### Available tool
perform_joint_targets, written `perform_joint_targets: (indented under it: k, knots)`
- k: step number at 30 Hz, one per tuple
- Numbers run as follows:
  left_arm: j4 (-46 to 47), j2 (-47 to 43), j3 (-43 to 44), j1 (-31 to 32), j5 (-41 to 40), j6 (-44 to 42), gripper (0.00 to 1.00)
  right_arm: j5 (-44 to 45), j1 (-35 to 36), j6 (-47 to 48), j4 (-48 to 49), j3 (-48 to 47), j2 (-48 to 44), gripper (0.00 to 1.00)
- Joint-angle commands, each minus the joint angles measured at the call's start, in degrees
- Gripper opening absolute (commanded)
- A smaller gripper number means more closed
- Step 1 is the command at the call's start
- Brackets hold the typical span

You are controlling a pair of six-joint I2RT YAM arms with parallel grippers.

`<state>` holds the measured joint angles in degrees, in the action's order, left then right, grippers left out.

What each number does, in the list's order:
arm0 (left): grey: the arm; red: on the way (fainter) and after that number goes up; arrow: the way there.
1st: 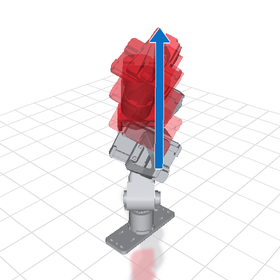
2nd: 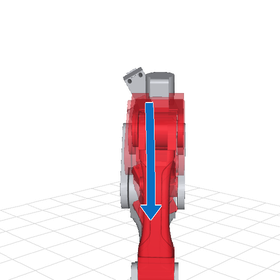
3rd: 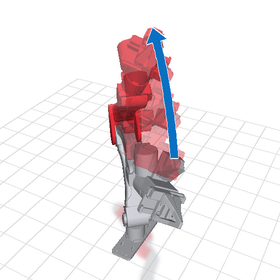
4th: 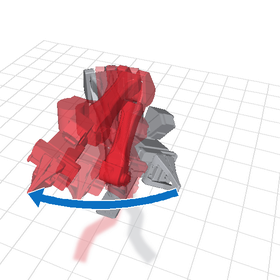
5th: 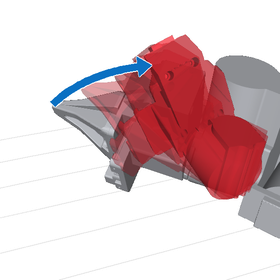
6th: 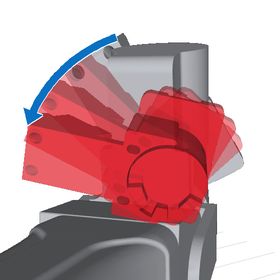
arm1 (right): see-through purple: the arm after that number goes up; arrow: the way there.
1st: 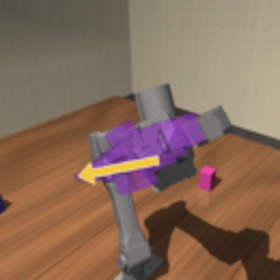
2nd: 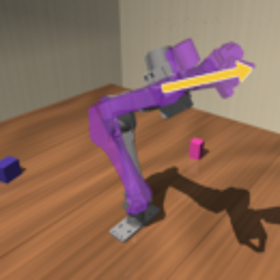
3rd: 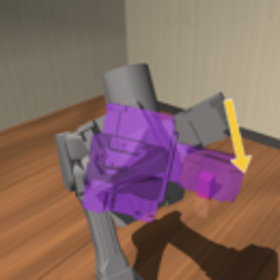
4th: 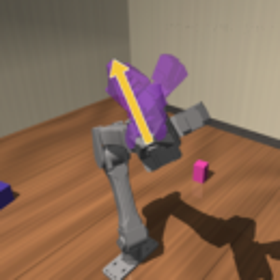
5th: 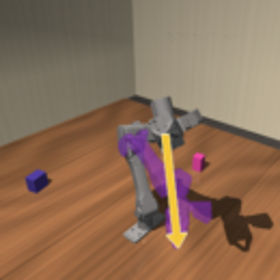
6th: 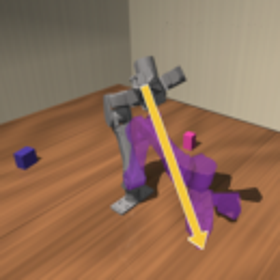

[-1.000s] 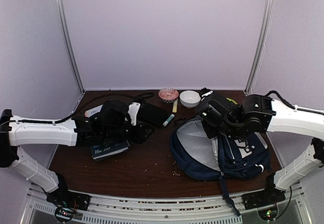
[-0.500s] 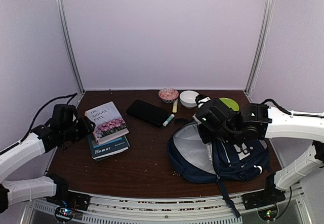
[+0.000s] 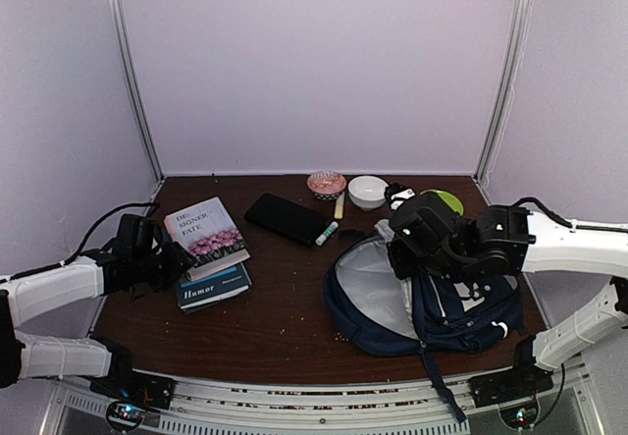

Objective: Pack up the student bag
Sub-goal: Adjust the book at the center of the board.

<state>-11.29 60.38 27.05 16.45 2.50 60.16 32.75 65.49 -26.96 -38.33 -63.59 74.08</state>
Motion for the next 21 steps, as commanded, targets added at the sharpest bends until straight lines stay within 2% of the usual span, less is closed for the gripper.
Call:
perform_joint_targets:
  k: [1, 5, 9, 15, 18, 21]
  knots:
    - [2.5, 0.4, 1.7, -0.4, -0.5, -1.3, 0.95, 1.7, -0.3, -0.5, 4.2, 0.2, -2.8, 0.00]
    - [-7.1, -2.6, 8.9, 1.8, -7.7, -6.7, 0.98, 1.8, -0.3, -0.5, 4.1, 0.2, -3.0, 0.00]
    - [-18.5, -0.6, 19.2, 9.7, -21.6, -9.5, 0.98, 2.2, -0.2, -0.4, 4.1, 0.2, -3.1, 0.00]
    - [-33.5, 18.5, 39.4, 19.0, -36.0, -10.1, 0.98, 1.5, -0.3, -0.6, 4.9, 1.0, -2.9, 0.00]
    - [-39.1, 29.5, 48.7, 20.8, -38.8, -10.6, 0.98, 1.6, -0.4, -0.7, 4.7, 1.6, -3.6, 0.00]
    - [-42.6, 36.9, 57.0, 22.2, -40.5, -10.6, 0.98, 1.9, -0.4, -0.7, 4.8, 2.8, -4.8, 0.00]
